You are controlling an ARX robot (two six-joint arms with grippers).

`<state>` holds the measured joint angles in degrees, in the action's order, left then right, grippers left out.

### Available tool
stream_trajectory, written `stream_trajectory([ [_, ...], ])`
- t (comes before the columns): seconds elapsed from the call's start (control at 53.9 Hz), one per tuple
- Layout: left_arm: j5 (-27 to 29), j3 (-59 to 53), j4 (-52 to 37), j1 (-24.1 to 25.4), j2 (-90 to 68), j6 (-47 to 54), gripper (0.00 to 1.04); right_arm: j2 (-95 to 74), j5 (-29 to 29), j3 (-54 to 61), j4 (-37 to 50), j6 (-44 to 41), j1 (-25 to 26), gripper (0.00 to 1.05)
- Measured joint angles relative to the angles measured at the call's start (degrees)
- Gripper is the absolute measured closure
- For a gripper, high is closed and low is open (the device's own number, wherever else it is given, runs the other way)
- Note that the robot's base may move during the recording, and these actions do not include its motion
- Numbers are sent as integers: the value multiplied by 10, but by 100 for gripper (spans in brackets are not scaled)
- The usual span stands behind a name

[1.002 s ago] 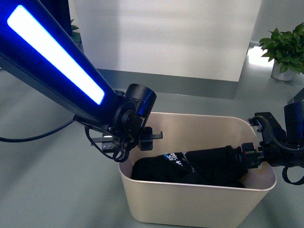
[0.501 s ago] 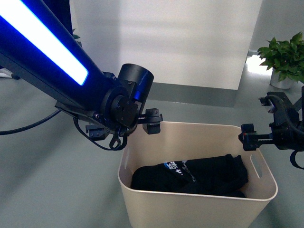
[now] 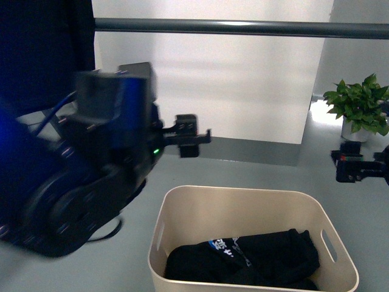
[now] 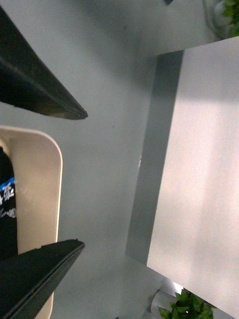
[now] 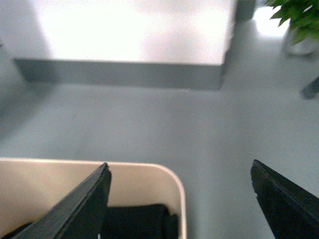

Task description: Move hamper under clothes hanger

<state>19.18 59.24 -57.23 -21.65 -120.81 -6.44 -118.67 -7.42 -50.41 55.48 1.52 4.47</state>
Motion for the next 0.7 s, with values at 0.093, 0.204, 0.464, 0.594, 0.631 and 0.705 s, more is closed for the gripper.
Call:
stream_trajectory([
  [0.093,-19,-123,-92,38,71,36,53,23,40,103,171,-9,-4,39],
  [0.204,-38,-210,-120,68,144,46,71,88,44,171,206,-12,-10,57],
  [0.464,-88,-357,-106,106,280,54,101,212,74,303,208,-13,-36,99],
  [0.594,-107,-419,-100,130,362,55,101,285,73,357,192,-15,-44,102],
  [0.631,-111,-431,-97,134,375,55,101,300,73,367,186,-15,-44,102],
  [0.705,-120,-459,-86,144,409,55,101,339,74,392,170,-15,-44,102],
])
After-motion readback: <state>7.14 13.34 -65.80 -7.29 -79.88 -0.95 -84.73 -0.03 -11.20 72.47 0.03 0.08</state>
